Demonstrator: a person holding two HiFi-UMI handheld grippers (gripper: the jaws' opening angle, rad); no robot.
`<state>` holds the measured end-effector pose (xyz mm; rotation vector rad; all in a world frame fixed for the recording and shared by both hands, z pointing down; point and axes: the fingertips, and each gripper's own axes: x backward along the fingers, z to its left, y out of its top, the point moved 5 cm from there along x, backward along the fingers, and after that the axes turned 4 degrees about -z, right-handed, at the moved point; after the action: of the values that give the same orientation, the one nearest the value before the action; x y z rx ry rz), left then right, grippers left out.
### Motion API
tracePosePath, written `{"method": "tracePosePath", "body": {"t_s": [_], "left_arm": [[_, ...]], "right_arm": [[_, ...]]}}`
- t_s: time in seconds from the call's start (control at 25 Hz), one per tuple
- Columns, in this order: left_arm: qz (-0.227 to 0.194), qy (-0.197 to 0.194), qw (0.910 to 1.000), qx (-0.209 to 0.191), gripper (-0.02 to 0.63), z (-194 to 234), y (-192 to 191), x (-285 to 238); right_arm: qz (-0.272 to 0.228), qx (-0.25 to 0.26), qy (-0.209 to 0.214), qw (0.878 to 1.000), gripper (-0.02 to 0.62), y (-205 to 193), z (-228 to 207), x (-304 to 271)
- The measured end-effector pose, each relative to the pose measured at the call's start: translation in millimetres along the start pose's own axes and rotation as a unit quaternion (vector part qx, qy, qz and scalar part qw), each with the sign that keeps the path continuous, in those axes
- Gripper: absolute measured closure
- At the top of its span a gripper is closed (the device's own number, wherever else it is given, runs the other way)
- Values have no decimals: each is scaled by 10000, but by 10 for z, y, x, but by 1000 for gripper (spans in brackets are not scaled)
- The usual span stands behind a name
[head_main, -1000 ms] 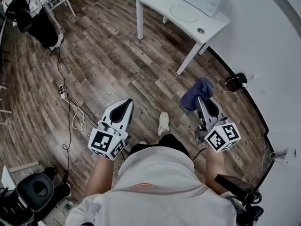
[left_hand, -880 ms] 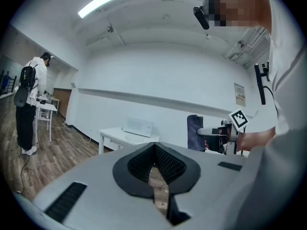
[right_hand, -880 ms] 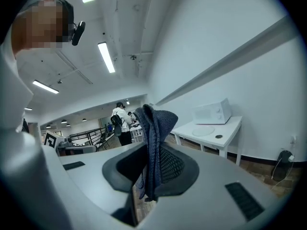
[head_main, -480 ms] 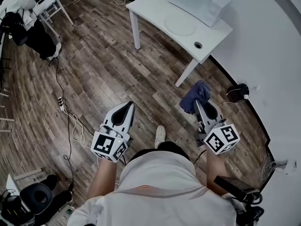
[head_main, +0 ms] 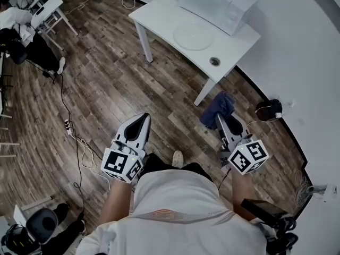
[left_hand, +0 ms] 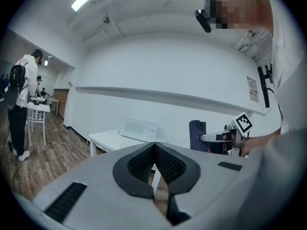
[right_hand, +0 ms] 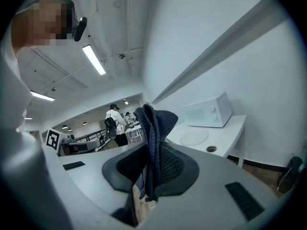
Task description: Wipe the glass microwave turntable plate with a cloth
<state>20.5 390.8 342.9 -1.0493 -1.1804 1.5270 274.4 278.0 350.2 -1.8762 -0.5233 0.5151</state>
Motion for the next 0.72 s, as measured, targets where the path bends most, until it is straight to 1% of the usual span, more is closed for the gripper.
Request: {"method": "tracePosePath", "body": {"t_s": [0.16,0.28,0.4,0.48,0.72], "left_arm": [[72,-68,10000,-11,597,93,26,-307],[83,-116,9999,29,596,238,-3,-516],[82,-167,9998,111,595,462,-2,-735],[58,-266,9995,135,596,627,26,-886],[-29,-596,9981,116,597,1205,281,-1420]], "right_arm": [[55,-116,-141,9998,534,12,-229,-130],[99,-94,-143,9998,534,11,-334,-298],[93,-22,-232,9997,534,66,-411,-534],[46,-13,-313,9995,534,115,-455,-712],[-17,68,-558,9984,534,355,-542,-1385]]}}
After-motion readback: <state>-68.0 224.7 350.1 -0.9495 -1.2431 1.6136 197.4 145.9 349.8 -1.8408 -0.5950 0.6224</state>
